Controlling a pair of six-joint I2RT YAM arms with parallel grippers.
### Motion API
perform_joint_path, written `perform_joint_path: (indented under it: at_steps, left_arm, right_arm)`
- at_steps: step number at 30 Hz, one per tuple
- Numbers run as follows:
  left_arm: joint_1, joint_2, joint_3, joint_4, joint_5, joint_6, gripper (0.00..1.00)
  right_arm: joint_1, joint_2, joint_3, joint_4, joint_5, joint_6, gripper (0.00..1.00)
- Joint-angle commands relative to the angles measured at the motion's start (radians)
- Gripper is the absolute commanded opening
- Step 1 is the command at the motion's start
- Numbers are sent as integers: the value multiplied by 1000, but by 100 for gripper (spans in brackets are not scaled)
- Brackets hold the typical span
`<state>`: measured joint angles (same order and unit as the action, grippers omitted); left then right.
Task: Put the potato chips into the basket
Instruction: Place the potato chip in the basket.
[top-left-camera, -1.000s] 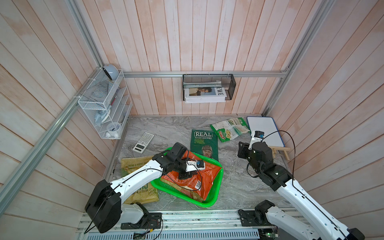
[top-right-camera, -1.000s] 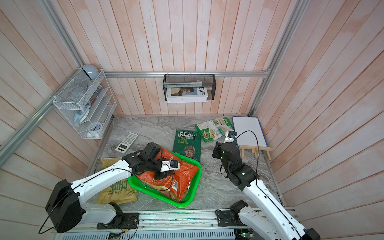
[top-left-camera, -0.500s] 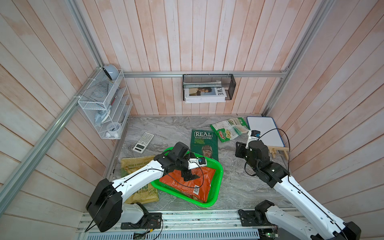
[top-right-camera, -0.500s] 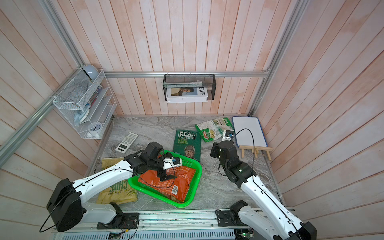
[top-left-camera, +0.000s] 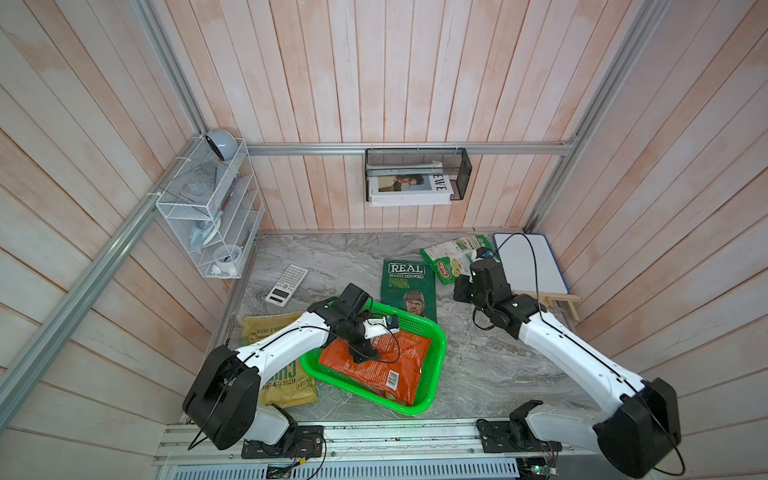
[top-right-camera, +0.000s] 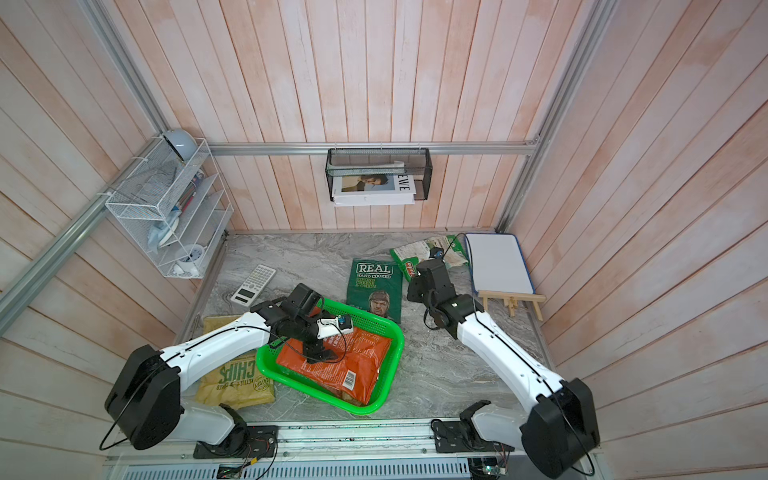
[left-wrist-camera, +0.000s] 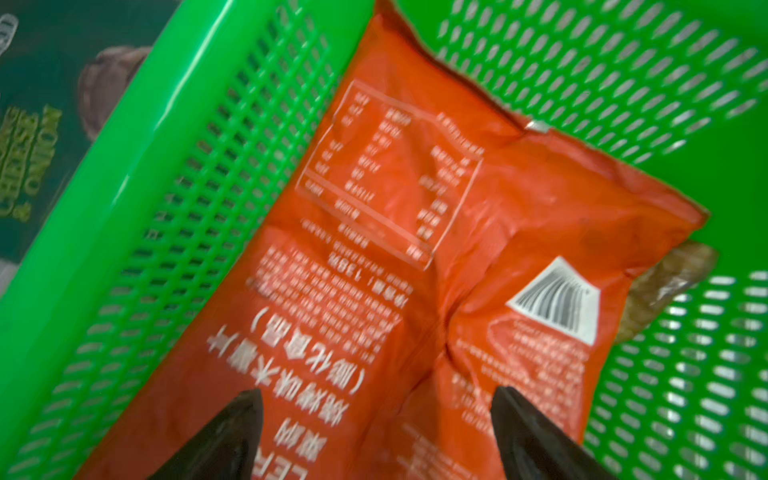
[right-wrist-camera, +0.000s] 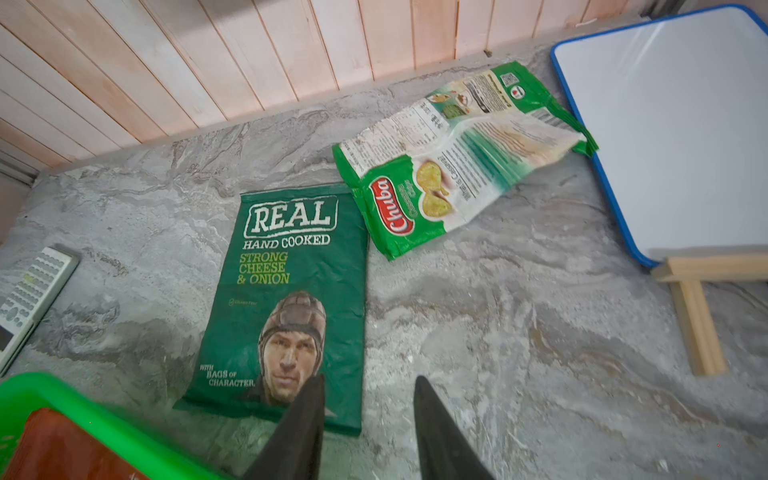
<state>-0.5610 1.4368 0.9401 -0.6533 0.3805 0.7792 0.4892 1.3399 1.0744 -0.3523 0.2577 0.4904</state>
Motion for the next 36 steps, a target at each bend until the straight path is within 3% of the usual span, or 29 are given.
perform_joint_path:
  at_steps: [1, 6, 11, 22, 28, 36]
  left_arm:
    - [77, -65, 22, -79, 33, 58, 90]
    - [102, -84, -16, -103, 53, 114, 90]
    - [108, 27, -7, -153, -34, 116, 90]
    - [138, 152, 18, -112, -68, 86, 91]
    - [138, 73, 6, -37, -46, 117, 90]
    - [138, -93, -39, 87, 49, 104, 90]
  right_arm:
    - [-37, 160, 141, -93, -17, -48, 41]
    - [-160, 447, 398, -165, -136, 3, 49]
    - [-240, 738, 728, -330, -213, 100, 50]
    - [-277, 1189, 1457, -767, -35, 165, 51]
    - [-292, 1212, 1510, -723, 38, 105, 55]
    - [-363, 1253, 1506, -665, -62, 40, 56]
